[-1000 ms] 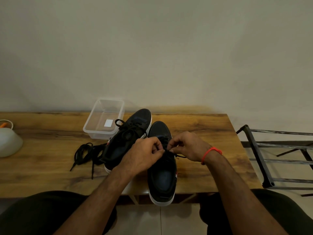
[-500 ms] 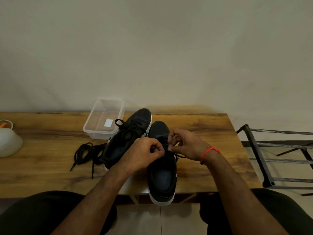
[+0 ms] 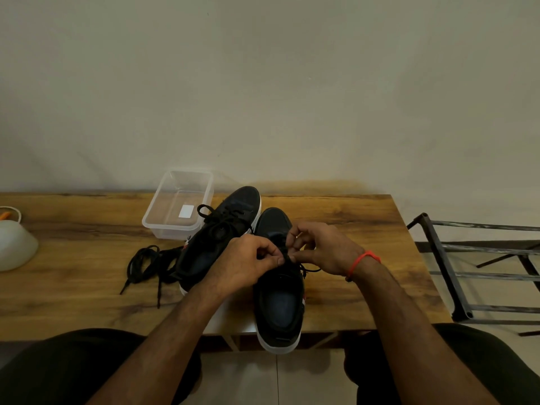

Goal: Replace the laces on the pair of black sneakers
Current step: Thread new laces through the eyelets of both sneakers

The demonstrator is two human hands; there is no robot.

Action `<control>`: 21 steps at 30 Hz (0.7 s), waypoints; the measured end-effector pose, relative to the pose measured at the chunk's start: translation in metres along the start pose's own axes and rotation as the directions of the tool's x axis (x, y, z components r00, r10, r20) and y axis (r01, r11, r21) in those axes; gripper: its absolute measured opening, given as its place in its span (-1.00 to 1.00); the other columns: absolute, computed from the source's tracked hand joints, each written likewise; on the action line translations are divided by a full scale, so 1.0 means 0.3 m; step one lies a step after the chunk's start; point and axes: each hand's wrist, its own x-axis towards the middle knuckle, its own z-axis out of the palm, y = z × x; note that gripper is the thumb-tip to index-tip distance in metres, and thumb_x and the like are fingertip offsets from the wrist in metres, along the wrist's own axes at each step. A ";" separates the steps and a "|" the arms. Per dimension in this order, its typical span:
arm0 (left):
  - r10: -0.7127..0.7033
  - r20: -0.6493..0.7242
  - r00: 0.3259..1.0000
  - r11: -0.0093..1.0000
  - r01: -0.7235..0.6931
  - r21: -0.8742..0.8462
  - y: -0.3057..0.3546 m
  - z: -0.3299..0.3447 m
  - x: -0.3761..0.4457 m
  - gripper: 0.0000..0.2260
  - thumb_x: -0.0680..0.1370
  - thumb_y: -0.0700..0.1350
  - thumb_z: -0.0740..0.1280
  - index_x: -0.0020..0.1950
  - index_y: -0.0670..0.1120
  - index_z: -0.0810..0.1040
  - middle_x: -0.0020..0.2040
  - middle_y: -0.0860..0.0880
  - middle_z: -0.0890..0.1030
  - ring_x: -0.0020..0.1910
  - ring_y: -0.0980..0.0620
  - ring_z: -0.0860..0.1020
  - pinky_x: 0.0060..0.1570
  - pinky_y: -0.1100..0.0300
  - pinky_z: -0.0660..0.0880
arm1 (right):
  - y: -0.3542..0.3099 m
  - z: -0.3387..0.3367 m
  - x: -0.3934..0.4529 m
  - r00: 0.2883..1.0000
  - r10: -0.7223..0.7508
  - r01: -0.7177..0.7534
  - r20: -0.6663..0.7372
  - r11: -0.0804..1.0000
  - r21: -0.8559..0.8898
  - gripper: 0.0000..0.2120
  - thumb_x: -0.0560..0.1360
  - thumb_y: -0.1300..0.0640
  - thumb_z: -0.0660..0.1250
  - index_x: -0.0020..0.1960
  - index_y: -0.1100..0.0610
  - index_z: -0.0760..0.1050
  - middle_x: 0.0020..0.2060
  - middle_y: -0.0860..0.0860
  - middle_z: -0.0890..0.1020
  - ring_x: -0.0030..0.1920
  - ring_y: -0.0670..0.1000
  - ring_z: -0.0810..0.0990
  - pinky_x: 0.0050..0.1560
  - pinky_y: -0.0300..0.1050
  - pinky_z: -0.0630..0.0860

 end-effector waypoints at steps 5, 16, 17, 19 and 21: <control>-0.004 0.000 1.000 1.000 0.004 0.014 -0.003 0.004 0.000 -0.97 0.53 0.00 0.48 -0.06 0.13 0.67 -0.16 0.14 0.66 -0.14 0.28 0.58 -0.20 0.44 0.42 | -0.003 -0.006 -0.004 0.999 0.030 -0.031 0.036 0.999 0.029 -0.78 0.49 0.27 0.47 0.09 0.07 0.57 -0.18 -0.09 0.71 -0.18 -0.28 0.65 -0.22 -0.49 0.47; -0.004 0.013 1.000 1.000 0.004 0.019 0.005 -0.011 -0.005 -0.93 0.56 -0.06 0.45 -0.05 0.11 0.61 -0.13 0.12 0.63 -0.12 0.25 0.59 -0.23 0.49 0.46 | -0.002 0.010 0.003 0.998 0.060 -0.060 -0.032 0.998 -0.007 -0.81 0.48 0.22 0.49 0.01 -0.01 0.58 -0.17 -0.06 0.69 -0.14 -0.09 0.67 -0.03 -0.10 0.65; -0.009 0.023 1.000 1.000 0.009 0.018 0.007 -0.013 -0.006 -0.93 0.55 -0.06 0.46 -0.05 0.11 0.61 -0.13 0.12 0.63 -0.13 0.25 0.59 -0.24 0.47 0.45 | -0.002 0.010 0.002 0.998 0.058 -0.059 -0.029 0.998 -0.003 -0.81 0.48 0.22 0.49 0.01 -0.01 0.58 -0.16 -0.05 0.69 -0.14 -0.07 0.67 -0.04 -0.10 0.65; -0.019 0.042 0.999 0.999 0.018 0.027 0.008 -0.013 -0.005 -0.92 0.55 -0.05 0.47 -0.06 0.12 0.61 -0.14 0.12 0.63 -0.13 0.25 0.59 -0.24 0.47 0.45 | -0.003 0.009 0.001 0.999 0.051 -0.051 -0.016 0.999 0.007 -0.80 0.48 0.23 0.48 0.03 0.01 0.57 -0.17 -0.04 0.70 -0.15 -0.09 0.68 -0.05 -0.14 0.65; -0.028 0.049 0.998 0.999 0.027 0.034 0.008 -0.010 -0.004 -0.94 0.55 -0.04 0.47 -0.04 0.11 0.62 -0.14 0.12 0.64 -0.13 0.24 0.59 -0.26 0.50 0.43 | -0.004 0.006 0.000 0.999 0.043 -0.043 0.001 0.999 0.031 -0.80 0.49 0.25 0.47 0.06 0.04 0.56 -0.18 -0.03 0.71 -0.16 -0.12 0.69 -0.06 -0.17 0.65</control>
